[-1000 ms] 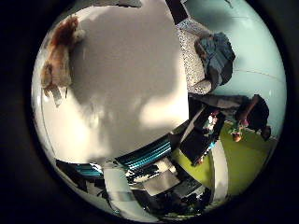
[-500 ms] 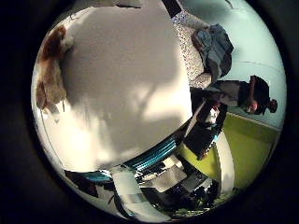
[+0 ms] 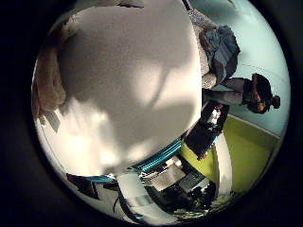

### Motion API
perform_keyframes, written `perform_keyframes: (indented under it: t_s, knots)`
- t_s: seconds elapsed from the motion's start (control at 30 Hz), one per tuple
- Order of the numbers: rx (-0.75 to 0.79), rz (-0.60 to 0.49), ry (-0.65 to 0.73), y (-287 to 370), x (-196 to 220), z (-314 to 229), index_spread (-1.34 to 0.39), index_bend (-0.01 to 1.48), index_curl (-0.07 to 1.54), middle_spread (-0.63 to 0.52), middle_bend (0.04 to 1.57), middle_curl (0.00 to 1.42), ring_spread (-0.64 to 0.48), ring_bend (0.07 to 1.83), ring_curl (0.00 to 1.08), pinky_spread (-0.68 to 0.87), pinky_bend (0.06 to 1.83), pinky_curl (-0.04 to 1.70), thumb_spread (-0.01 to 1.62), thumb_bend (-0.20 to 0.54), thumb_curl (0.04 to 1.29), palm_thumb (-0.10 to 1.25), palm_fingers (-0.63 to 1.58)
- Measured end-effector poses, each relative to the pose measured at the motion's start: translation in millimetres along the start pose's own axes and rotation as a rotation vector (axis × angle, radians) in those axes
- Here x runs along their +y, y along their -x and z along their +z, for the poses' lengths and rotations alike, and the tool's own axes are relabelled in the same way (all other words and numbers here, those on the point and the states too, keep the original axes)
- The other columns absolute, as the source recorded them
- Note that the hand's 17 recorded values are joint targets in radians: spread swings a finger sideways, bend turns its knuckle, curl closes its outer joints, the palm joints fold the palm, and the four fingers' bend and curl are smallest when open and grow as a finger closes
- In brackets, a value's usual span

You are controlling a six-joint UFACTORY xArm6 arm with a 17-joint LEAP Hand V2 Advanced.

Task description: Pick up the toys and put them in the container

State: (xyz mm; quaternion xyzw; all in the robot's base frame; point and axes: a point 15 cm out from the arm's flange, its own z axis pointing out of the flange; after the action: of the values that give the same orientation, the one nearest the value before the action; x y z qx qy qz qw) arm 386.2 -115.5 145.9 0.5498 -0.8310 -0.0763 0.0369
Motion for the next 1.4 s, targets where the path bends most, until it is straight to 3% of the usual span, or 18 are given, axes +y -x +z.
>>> perform_keyframes:
  t_s: [0.1, 0.2, 0.33, 0.43, 0.53, 0.67, 0.97, 1.4]
  knots:
    - [0.005, -0.001, 0.019, -1, 1, 7, 0.01, 0.15, 0.26, 0.2, 0.43, 0.35, 0.24, 0.68, 0.21, 0.47, 0.67, 0.2, 1.08, -0.019, 0.28, 0.32, 0.24]
    - [0.009, -0.003, 0.03, -2, 2, 12, -0.02, 0.15, 0.25, 0.1, 0.5, 0.38, 0.15, 0.73, 0.22, 0.4, 0.67, 0.2, 1.11, 0.008, 0.3, 0.43, 0.3]
    - [0.032, -0.018, 0.031, -7, 2, 12, -0.08, 0.17, 0.27, -0.05, 0.63, 0.45, -0.08, 0.85, 0.26, 0.08, 0.7, 0.19, 1.13, -0.015, 0.32, 0.54, 0.44]
    - [0.038, -0.019, 0.029, -14, 1, 12, -0.19, 0.2, 0.31, -0.17, 0.7, 0.52, -0.24, 1.01, 0.34, -0.25, 0.85, 0.23, 1.14, -0.014, 0.33, 0.56, 0.63]
    - [0.035, -0.004, 0.016, -22, -1, 9, -0.3, 0.3, 0.38, -0.26, 0.76, 0.6, -0.31, 1.12, 0.41, -0.39, 1.02, 0.31, 1.14, -0.004, 0.34, 0.63, 0.81]
    - [0.048, -0.01, 0.007, -27, -3, 5, -0.43, 0.59, 0.57, -0.33, 0.88, 0.75, -0.33, 1.22, 0.51, -0.39, 1.22, 0.44, 1.13, -0.001, 0.36, 0.77, 0.97]
    - [0.042, -0.015, -0.085, -37, -5, -34, -0.42, 1.01, 0.94, -0.34, 1.11, 1.02, -0.29, 1.42, 0.71, -0.26, 1.42, 0.7, 1.09, 0.006, 0.49, 1.05, 0.88]
    - [0.045, -0.066, -0.187, -39, 46, -130, -0.35, 1.12, 1.06, -0.29, 1.28, 1.09, -0.27, 1.47, 0.84, -0.2, 1.43, 0.95, 1.02, -0.013, 0.62, 1.06, 0.76]
